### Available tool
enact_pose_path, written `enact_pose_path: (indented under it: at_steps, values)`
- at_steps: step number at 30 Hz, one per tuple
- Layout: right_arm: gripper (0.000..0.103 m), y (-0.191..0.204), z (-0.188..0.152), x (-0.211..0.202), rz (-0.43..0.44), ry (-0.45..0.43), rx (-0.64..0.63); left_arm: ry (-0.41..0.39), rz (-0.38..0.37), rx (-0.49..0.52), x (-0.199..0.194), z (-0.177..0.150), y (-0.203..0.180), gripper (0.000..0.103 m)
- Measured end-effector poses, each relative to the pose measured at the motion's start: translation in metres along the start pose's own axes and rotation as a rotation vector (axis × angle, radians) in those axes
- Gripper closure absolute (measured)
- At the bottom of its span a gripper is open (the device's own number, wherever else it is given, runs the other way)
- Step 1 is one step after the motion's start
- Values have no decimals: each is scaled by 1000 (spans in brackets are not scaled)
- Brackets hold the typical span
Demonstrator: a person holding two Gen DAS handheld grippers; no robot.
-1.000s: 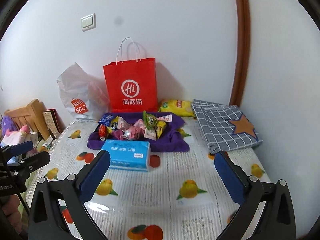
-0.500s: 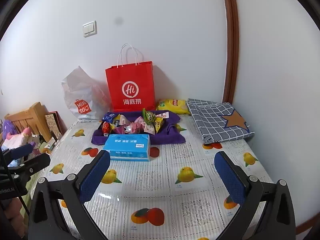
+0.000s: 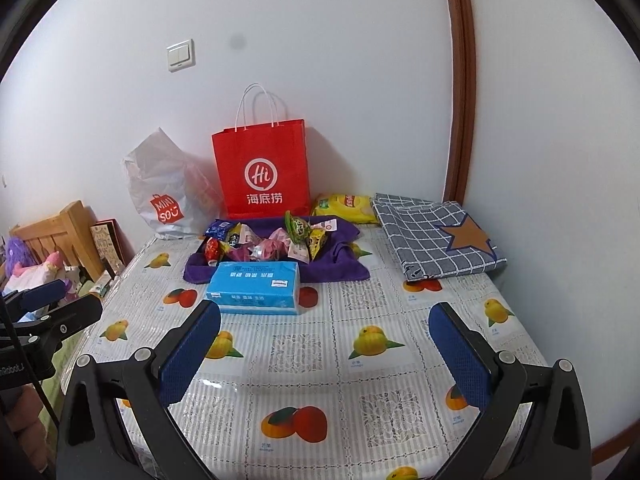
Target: Organize snacks
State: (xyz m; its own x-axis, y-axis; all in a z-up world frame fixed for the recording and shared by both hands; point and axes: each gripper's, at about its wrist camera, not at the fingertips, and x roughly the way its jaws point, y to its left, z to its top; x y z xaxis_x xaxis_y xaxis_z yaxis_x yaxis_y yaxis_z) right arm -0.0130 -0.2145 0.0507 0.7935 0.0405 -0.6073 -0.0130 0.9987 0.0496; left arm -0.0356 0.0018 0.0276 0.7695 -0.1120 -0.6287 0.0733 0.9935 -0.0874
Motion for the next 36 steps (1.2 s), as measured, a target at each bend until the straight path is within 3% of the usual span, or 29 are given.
enact_pose_path:
  at_steps: [36]
  values:
    - [0, -1, -6, 2, 6, 5, -3, -1, 9, -7, -3, -1, -1, 9]
